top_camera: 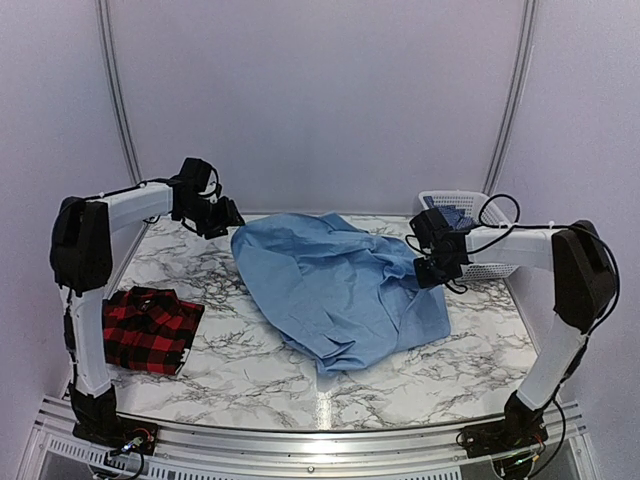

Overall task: Fold and stack the long sleeve shirts
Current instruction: Flatten out the crumpled shirt at the center of the board.

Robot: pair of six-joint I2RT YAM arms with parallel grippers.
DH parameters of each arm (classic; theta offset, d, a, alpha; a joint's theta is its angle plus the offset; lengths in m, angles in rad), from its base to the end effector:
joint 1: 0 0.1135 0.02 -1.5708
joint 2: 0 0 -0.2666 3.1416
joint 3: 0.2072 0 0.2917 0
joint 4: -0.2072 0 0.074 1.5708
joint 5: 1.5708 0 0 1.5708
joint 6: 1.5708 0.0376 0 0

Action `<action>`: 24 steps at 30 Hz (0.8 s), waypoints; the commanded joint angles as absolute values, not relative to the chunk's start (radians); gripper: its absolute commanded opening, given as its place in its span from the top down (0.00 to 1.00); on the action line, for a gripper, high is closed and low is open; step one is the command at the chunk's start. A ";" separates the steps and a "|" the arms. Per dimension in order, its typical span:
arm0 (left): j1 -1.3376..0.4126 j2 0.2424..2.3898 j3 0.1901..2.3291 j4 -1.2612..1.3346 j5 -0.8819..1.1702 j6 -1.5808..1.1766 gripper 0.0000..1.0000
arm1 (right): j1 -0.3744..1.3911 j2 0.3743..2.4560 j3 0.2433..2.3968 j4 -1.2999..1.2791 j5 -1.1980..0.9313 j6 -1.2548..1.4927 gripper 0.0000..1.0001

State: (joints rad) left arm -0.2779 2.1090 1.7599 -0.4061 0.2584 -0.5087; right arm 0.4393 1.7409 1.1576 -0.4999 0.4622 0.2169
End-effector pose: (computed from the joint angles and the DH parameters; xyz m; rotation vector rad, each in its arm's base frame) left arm 0.5030 -0.1535 0.2255 -0.1422 2.3947 -0.6840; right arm 0.3573 0.1494 0.1740 -0.1328 2.5157 -0.3586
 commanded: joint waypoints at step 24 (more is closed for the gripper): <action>-0.635 1.558 0.800 0.184 0.274 -1.060 0.54 | 0.424 1.653 1.050 -0.385 0.354 0.254 1.00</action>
